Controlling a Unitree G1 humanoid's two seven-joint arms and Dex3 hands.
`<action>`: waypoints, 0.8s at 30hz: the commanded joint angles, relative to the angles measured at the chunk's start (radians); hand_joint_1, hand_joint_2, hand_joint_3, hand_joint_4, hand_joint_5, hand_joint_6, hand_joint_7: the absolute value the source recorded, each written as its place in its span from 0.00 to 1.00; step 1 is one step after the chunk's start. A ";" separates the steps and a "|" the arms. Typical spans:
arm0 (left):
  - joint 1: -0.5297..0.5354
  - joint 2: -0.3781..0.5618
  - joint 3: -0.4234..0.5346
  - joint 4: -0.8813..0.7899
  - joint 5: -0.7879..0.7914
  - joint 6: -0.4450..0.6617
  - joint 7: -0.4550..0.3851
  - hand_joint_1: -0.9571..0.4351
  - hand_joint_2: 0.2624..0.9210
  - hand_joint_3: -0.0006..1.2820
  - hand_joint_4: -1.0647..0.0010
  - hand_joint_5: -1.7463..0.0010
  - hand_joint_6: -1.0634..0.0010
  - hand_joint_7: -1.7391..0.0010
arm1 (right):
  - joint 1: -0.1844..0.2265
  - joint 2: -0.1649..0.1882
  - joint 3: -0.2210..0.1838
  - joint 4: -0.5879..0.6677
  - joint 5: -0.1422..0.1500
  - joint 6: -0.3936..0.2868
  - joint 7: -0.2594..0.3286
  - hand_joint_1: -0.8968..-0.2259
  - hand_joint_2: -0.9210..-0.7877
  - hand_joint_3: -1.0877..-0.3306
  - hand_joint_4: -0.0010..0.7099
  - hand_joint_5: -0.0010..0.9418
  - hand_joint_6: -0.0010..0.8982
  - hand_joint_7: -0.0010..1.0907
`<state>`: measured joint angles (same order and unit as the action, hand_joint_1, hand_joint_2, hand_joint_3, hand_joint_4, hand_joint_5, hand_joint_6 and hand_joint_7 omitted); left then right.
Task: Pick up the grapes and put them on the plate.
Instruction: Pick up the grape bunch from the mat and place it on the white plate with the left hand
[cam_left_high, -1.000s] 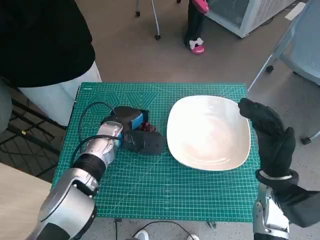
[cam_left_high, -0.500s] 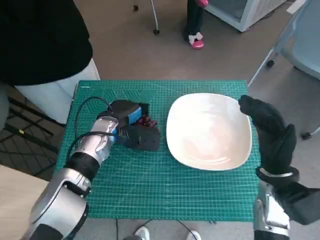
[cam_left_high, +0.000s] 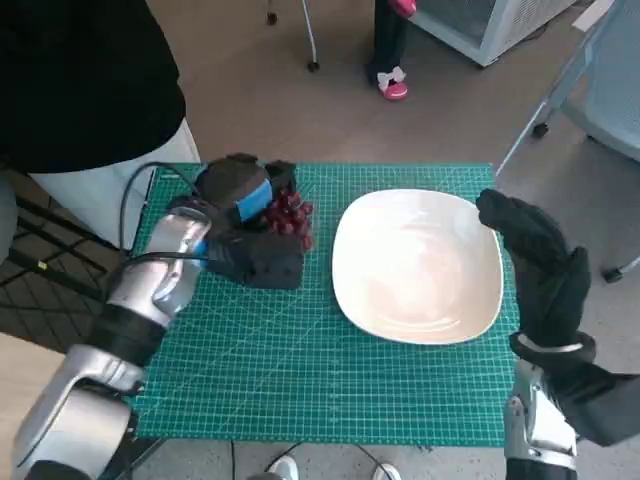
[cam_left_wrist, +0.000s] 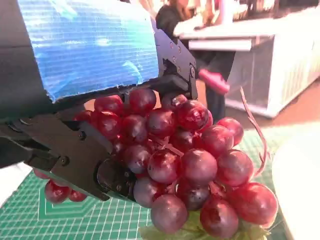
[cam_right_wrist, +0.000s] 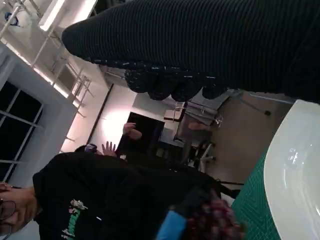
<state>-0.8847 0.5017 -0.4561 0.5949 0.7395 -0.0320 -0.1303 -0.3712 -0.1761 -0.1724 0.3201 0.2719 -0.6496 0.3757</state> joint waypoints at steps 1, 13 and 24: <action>0.033 0.026 0.032 -0.089 -0.003 0.018 -0.021 0.69 1.00 0.12 0.46 0.29 0.50 0.25 | 0.009 0.004 0.001 0.016 0.003 0.003 0.004 0.40 0.00 0.33 0.62 0.01 0.16 0.22; 0.056 0.020 0.063 -0.157 -0.002 0.036 -0.040 0.69 1.00 0.09 0.41 0.31 0.46 0.29 | 0.005 0.004 0.002 0.022 0.003 0.000 0.005 0.40 0.00 0.33 0.63 0.01 0.17 0.22; 0.018 -0.054 0.036 -0.186 0.012 0.064 -0.069 0.69 1.00 0.10 0.43 0.31 0.47 0.28 | 0.007 -0.003 -0.003 0.018 0.011 0.001 0.012 0.40 0.00 0.33 0.63 0.00 0.17 0.22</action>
<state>-0.8375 0.4788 -0.4076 0.4471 0.7455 0.0233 -0.1804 -0.3743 -0.1762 -0.1728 0.3283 0.2753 -0.6541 0.3788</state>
